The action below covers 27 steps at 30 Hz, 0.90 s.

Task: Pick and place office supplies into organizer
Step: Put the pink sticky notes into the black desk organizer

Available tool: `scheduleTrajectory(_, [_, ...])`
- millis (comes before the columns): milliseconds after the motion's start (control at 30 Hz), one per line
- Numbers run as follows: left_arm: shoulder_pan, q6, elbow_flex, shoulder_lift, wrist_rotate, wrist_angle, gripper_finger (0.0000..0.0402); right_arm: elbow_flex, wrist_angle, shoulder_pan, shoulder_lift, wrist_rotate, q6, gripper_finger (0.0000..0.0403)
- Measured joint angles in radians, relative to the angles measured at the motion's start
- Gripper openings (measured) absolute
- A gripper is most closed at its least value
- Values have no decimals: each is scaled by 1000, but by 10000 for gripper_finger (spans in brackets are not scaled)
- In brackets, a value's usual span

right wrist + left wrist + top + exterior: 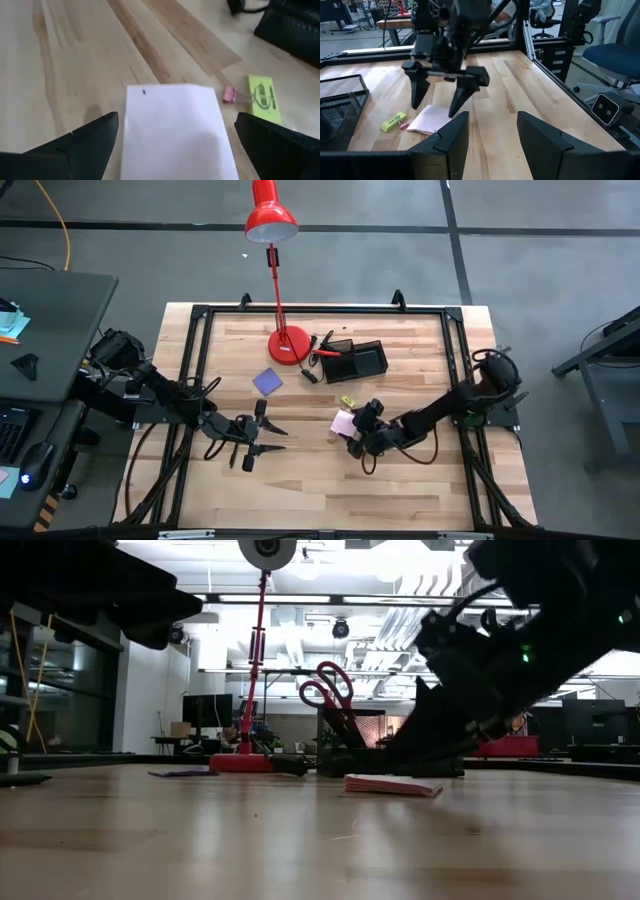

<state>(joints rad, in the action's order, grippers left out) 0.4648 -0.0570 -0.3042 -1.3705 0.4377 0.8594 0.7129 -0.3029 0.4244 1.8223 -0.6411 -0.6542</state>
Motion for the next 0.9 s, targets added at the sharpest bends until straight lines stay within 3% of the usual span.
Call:
scheduleTrajectory(567, [0,0,0,0,0,-2,159,3,2,1,76,6,56,389])
scheduleTrajectory(900, [0,0,0,0,0,-2,159,1,-18,-2,81,59,53,346])
